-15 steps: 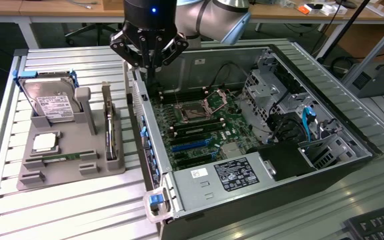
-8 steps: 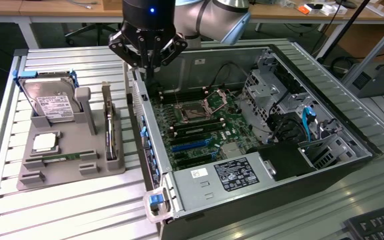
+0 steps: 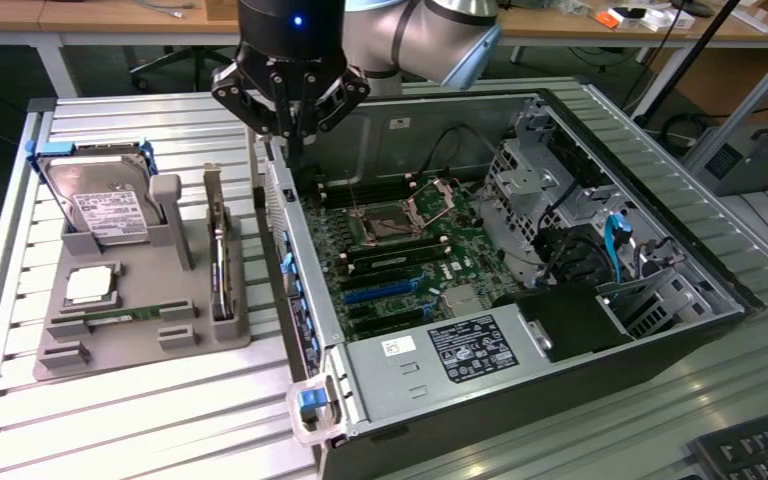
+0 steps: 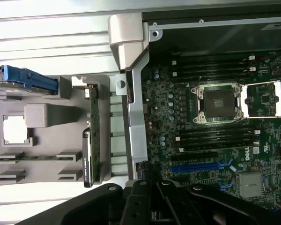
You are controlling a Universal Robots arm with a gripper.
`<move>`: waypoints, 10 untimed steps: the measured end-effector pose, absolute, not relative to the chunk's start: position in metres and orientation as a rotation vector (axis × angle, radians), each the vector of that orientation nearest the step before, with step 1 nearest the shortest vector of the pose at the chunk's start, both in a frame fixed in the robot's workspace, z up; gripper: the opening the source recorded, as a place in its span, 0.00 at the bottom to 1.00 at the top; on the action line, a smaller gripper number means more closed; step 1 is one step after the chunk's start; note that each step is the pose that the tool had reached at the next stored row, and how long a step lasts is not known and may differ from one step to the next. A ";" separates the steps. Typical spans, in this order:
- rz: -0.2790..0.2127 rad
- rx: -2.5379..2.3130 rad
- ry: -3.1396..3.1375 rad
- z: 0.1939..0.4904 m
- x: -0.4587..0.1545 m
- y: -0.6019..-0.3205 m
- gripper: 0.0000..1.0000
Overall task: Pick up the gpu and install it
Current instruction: 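Reach for the gpu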
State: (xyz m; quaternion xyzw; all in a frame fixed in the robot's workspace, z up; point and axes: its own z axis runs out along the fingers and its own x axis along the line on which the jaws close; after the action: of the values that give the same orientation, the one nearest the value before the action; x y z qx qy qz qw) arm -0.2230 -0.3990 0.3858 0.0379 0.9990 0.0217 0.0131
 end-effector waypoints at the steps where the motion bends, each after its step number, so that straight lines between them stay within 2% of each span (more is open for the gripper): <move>1: 0.068 0.118 3.112 0.386 -0.224 -0.399 0.10; 10: 0.068 0.118 3.113 0.386 -0.230 -0.399 0.10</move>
State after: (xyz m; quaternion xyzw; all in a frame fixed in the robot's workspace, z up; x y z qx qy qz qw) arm -0.2299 -0.3990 0.3856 0.0378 0.9990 0.0217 0.0131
